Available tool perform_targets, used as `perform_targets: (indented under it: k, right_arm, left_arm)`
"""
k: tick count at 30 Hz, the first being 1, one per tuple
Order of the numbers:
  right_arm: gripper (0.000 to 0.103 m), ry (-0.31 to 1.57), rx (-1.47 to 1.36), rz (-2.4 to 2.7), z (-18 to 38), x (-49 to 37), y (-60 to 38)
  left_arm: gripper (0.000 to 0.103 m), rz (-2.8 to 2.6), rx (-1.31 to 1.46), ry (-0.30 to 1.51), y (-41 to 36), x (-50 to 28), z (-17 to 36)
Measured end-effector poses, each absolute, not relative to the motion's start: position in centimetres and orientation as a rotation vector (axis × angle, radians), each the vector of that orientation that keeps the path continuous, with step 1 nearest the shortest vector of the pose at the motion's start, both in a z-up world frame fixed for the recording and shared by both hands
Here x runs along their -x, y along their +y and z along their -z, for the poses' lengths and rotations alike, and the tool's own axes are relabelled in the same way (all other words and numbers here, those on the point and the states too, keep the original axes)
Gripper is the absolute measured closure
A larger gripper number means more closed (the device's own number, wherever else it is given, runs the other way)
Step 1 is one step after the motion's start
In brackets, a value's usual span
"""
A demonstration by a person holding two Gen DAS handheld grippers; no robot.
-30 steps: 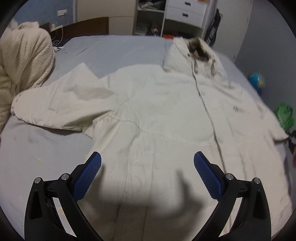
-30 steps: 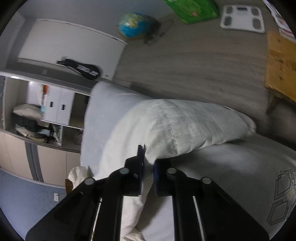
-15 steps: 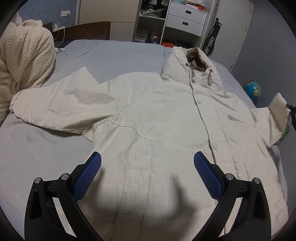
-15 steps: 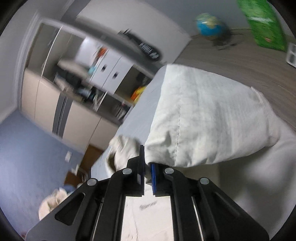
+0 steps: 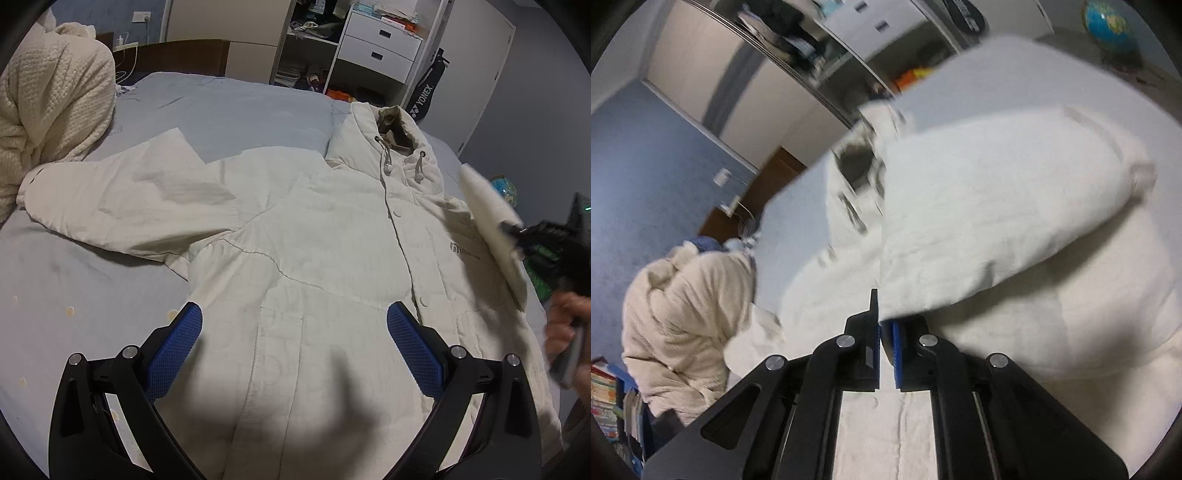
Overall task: Fold large clothes
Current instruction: 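Lift the sleeve with the right tool and fold it across the jacket body, then grasp the other sleeve with the left tool and fold it across the body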
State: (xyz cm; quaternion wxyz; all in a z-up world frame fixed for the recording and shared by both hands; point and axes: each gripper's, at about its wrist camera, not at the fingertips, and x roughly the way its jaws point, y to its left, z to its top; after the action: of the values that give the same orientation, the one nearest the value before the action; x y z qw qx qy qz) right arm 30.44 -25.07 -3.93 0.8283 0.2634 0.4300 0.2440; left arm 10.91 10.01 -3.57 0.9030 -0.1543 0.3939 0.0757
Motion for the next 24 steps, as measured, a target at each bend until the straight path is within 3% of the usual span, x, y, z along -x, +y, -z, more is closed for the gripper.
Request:
perform_targets:
  k: [3,5,7,19,24]
  right_arm:
    - [0.094,0.984,-0.543,-0.476,6.7,-30.3,-23.3]
    - [0.08,1.026,-0.558,-0.484,8.0,-30.2,-23.2]
    - [0.047,1.041,-0.579,-0.502,8.3,-29.7,-23.3]
    - [0.045,0.881,-0.644,-0.394,7.5,-23.1,-33.7]
    - [0.035,0.797,-0.473,-0.212,7.2,-20.5,-35.9]
  left_arm:
    - [0.006,-0.149,0.314,0.819,10.0,-10.9,3.7]
    - [0.006,-0.148,0.314,0.821,10.0,-10.9,3.8]
    - [0.006,-0.147,0.316,0.825,10.1,-10.9,3.9]
    - [0.006,-0.088,0.161,0.857,6.5,-11.7,3.9]
    - [0.007,-0.034,0.087,0.9,3.2,-13.4,3.6]
